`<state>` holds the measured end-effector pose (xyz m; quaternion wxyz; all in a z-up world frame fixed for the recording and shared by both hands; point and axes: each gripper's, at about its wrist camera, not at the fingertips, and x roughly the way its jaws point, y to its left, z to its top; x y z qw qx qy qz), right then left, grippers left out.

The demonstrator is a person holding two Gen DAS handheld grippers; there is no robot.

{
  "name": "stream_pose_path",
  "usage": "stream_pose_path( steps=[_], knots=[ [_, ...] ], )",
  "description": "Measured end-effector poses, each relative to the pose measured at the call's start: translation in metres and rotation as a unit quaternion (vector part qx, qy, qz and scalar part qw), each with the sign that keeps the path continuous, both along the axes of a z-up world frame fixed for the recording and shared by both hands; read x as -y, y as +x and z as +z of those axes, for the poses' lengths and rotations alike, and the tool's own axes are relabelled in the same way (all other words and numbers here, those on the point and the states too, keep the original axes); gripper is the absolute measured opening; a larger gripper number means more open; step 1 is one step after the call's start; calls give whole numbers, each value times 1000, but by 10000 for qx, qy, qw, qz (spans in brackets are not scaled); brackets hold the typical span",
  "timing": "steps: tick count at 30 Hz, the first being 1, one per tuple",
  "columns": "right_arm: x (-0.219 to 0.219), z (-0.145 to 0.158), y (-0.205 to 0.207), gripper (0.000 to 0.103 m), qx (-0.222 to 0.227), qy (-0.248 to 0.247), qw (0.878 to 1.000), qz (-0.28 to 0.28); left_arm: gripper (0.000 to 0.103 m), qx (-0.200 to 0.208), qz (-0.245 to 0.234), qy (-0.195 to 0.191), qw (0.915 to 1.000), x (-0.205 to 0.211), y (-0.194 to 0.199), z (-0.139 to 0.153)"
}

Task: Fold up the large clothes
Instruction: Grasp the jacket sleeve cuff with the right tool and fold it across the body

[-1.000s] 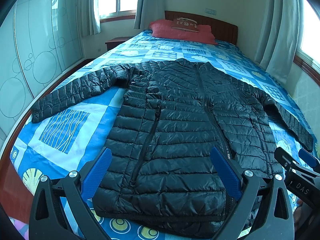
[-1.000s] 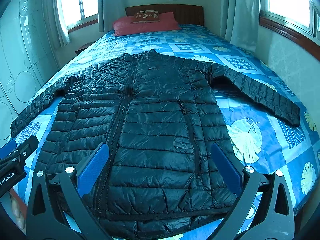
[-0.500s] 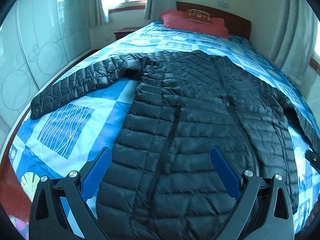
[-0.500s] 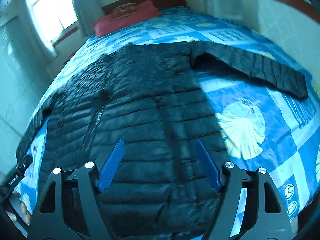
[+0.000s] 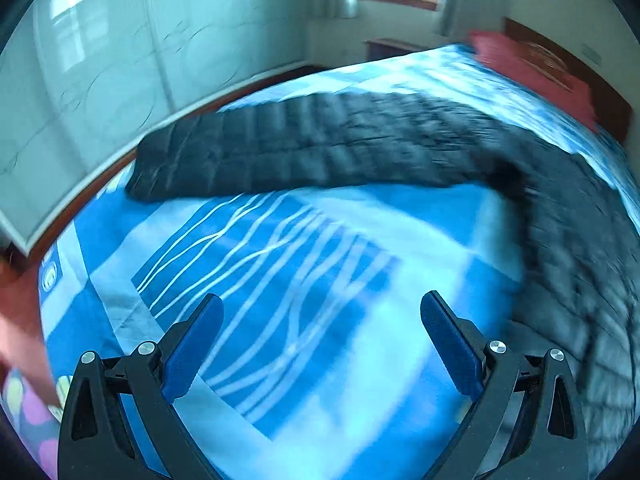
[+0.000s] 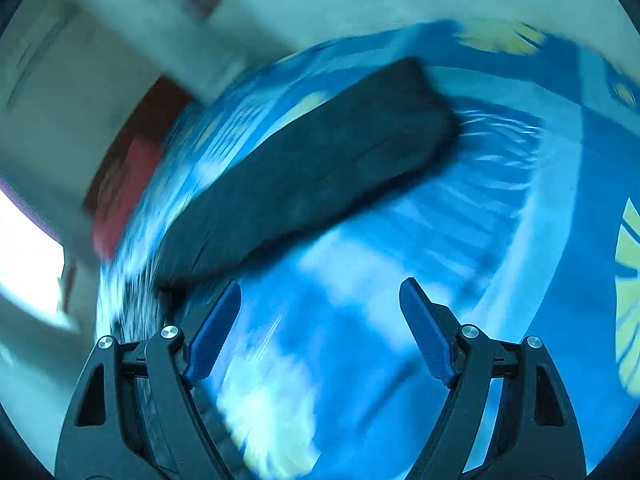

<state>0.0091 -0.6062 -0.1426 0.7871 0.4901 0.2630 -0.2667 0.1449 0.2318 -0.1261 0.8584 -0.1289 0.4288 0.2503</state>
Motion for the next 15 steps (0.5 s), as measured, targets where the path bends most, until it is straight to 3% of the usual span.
stream_pose_path(
  steps=[5, 9, 12, 14, 15],
  knots=[
    [44, -28, 7, 78, 330, 277, 9980, -452, 98, -106, 396, -77, 9991, -24, 0, -23],
    [53, -23, 23, 88, 447, -107, 9966, -681, 98, -74, 496, -47, 9987, -26, -5, -29],
    [58, -23, 31, 88, 520, -300, 9948, -824, 99, -84, 516, 67, 9986, -21, -7, -29],
    [65, -26, 34, 84, 527, -365, 9937, -917, 99, -39, 526, 78, 9986, -21, -8, -30],
    [69, -28, 35, 72, 476, -398, 9935, -958, 99, -19, 528, 67, 9986, -21, -9, -30]
  ],
)
